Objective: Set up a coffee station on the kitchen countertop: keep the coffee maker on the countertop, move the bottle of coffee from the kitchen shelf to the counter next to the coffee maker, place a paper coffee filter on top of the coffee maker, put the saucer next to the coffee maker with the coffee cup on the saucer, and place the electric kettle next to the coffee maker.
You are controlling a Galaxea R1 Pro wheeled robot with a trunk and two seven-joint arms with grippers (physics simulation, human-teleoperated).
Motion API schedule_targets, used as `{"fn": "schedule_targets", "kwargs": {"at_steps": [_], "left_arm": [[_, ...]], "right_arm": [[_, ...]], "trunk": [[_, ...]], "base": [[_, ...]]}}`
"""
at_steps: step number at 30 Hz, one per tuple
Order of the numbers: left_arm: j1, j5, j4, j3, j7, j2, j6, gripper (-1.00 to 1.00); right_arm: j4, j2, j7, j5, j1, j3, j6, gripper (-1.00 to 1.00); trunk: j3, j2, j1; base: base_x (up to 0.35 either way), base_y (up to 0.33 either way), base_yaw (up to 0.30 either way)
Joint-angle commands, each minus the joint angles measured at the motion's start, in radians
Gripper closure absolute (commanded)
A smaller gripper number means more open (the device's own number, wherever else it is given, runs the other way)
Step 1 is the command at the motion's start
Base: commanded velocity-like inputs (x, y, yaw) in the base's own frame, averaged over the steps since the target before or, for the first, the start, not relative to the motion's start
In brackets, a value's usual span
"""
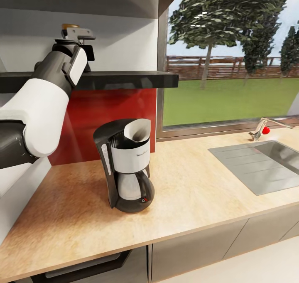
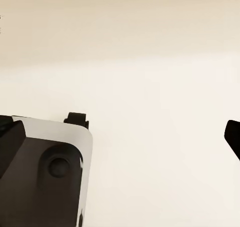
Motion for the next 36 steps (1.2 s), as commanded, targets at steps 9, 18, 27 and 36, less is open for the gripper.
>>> {"fn": "schedule_targets", "kwargs": {"at_steps": [9,18,27,36], "left_arm": [[-0.006,-0.01,-0.001,0.003,-0.002,-0.006,0.018,1.0],[-0.012,-0.01,-0.022,0.003,-0.003,-0.006,0.052,1.0],[-0.011,-0.01,-0.028,0.004,-0.003,-0.006,0.053,1.0],[-0.011,-0.01,-0.028,0.005,-0.003,-0.01,0.053,1.0]], "right_arm": [[0.001,-0.002,0.002,0.008,-0.001,-0.008,-0.004,-1.0],[0.001,-0.002,0.001,0.008,-0.001,-0.008,-0.004,-1.0],[0.001,-0.002,0.001,0.008,-0.001,-0.007,-0.004,-1.0],[0.001,-0.002,0.002,0.008,-0.001,-0.007,-0.004,-1.0]], "trunk": [[-0.002,-0.002,0.001],[-0.002,-0.002,0.001],[-0.002,-0.002,0.001],[-0.002,-0.002,0.001]], "base": [[0.0,0.0,-0.092],[-0.08,0.0,-0.289],[-0.09,0.0,-0.295],[-0.001,0.0,-0.295]]}}
